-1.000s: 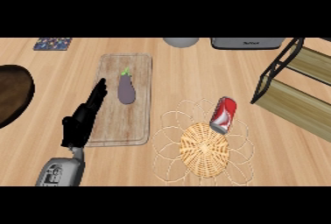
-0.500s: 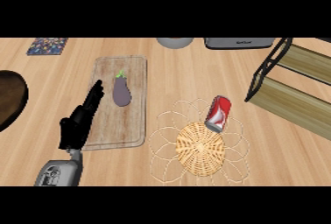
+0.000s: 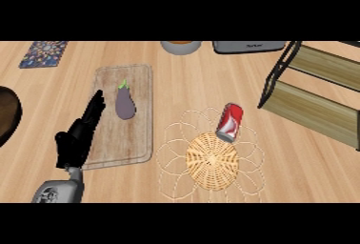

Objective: Pick the cupcake from the placemat and place it in the tiered shelf

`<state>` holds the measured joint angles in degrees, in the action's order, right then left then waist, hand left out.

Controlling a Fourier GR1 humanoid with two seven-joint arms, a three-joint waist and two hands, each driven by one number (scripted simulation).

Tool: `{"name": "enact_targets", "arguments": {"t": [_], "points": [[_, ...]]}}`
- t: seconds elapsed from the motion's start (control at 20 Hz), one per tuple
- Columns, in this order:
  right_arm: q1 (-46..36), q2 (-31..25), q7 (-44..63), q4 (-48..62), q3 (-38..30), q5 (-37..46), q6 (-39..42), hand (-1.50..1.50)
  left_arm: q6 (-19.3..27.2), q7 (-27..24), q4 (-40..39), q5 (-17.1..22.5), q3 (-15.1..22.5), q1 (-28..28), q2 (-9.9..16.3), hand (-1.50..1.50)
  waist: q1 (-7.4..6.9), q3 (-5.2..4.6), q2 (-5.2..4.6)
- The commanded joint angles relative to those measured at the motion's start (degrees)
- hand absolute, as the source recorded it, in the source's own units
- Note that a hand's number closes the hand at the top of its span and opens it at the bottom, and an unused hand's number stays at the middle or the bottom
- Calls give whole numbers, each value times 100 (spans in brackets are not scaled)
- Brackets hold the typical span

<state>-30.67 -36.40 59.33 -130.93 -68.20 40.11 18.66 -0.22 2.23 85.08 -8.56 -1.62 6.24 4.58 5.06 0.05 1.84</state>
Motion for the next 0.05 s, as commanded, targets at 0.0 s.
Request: {"name": "enact_targets", "arguments": {"t": [0.0], "points": [[313,-27,695,-467,-868,-943,1307,-150,14,67,30,-12,-12,-30,15,0,83,-5,14]]}}
